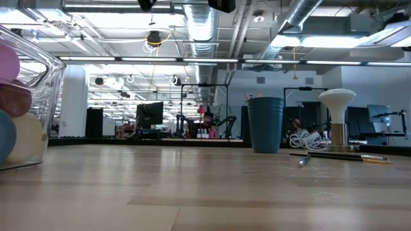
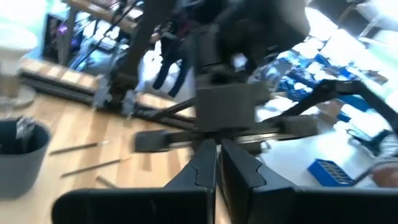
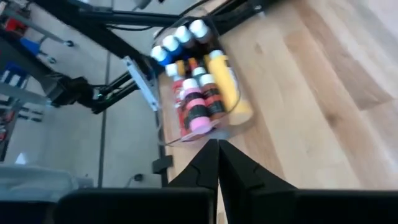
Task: Pick & Place Paint Supplies
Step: Put the right paint brush into the blue cup
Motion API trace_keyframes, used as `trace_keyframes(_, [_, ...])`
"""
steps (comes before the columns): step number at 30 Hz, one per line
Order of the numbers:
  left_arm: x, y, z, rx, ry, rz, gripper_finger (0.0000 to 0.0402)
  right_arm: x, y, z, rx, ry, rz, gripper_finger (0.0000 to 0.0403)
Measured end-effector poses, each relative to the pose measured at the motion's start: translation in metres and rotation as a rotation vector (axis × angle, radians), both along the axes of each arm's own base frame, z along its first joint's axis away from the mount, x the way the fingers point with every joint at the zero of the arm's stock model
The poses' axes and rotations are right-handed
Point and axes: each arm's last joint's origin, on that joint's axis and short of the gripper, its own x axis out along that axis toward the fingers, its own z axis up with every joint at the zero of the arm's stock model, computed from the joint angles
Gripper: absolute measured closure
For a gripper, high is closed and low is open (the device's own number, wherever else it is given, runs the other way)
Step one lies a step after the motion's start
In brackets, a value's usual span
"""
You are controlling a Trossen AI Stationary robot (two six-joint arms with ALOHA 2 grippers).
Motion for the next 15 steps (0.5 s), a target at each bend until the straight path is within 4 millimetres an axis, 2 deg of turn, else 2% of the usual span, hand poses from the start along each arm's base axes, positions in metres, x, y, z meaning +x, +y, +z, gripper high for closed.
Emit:
trace_keyframes(8, [-0.009,0.0,0.007,-0.005,-0.035,-0.023,0.0401,-0.011,-0.003,-0.003,-0.1,0.091,-0.094,0.0401])
trace_keyframes(15, [-0.01,-0.002,0.007,-0.011,-0.029,-0.069,0.0401,-0.022,-0.008,0.008,-0.126,0.029,-0.124,0.0402])
